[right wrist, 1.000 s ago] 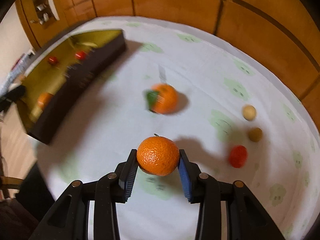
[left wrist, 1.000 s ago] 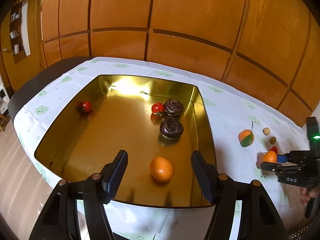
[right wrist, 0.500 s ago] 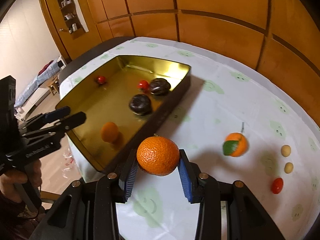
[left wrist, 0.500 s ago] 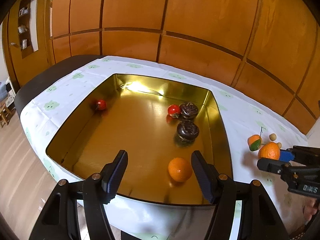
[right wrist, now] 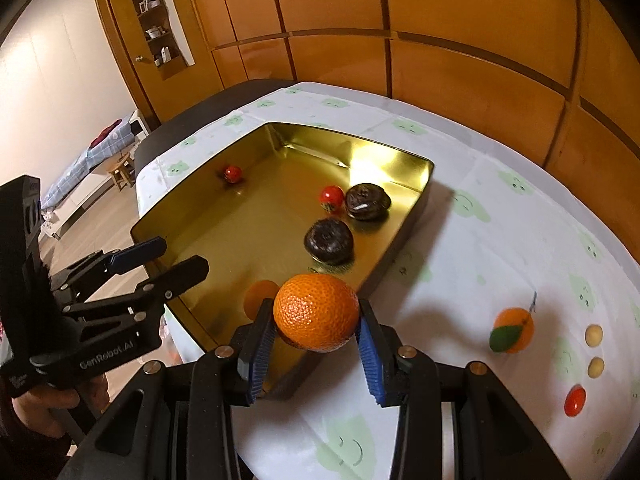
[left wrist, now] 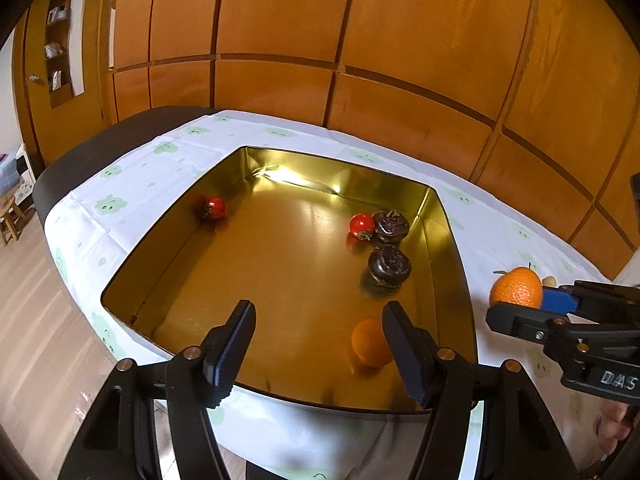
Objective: Organize fruits
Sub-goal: 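Carry the held tangerine over the gold tray with the right tool, then lower the tangerine into the gold tray and open the right tool, then reach the left tool to the leafy tangerine and close on it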
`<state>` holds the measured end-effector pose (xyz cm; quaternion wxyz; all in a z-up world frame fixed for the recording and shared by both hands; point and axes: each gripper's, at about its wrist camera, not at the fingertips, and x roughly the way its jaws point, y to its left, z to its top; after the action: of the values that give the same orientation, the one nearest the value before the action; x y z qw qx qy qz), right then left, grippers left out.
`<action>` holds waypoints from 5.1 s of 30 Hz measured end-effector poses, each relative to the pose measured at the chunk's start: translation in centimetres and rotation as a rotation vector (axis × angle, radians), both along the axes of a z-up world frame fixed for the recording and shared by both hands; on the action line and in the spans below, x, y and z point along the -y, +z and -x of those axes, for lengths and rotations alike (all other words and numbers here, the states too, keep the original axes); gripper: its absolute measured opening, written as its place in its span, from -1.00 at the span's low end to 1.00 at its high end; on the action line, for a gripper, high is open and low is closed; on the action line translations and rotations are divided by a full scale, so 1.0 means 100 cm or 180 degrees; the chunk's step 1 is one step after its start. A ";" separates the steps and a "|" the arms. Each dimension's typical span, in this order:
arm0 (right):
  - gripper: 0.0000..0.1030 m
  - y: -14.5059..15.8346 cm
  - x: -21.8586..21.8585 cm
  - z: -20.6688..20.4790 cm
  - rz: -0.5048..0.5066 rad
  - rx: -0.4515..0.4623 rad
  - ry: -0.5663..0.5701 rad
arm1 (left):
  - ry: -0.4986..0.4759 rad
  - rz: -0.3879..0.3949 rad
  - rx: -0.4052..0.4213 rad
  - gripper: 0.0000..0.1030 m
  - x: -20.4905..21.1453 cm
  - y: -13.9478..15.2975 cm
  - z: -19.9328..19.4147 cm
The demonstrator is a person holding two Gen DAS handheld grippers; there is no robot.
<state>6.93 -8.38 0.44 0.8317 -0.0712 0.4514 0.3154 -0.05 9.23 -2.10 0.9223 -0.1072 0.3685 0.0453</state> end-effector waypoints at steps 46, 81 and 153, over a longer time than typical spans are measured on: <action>-0.22 -0.027 -0.032 -0.020 0.0253 0.0036 -0.0107 | 0.0224 0.0032 0.0049 0.29 -0.030 -0.001 0.003; -0.20 0.002 0.018 0.005 0.0167 0.0557 -0.0501 | 0.0072 -0.0017 0.0027 0.29 -0.016 0.000 0.002; -0.15 -0.007 0.335 -0.035 0.0089 -0.0101 -0.2624 | -0.1759 -0.0255 -0.0441 0.30 0.253 -0.046 -0.139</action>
<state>10.47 -41.88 -0.26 0.8803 0.1091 0.4591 -0.0493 13.84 -16.05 -6.68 0.8759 0.0371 0.4437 -0.1860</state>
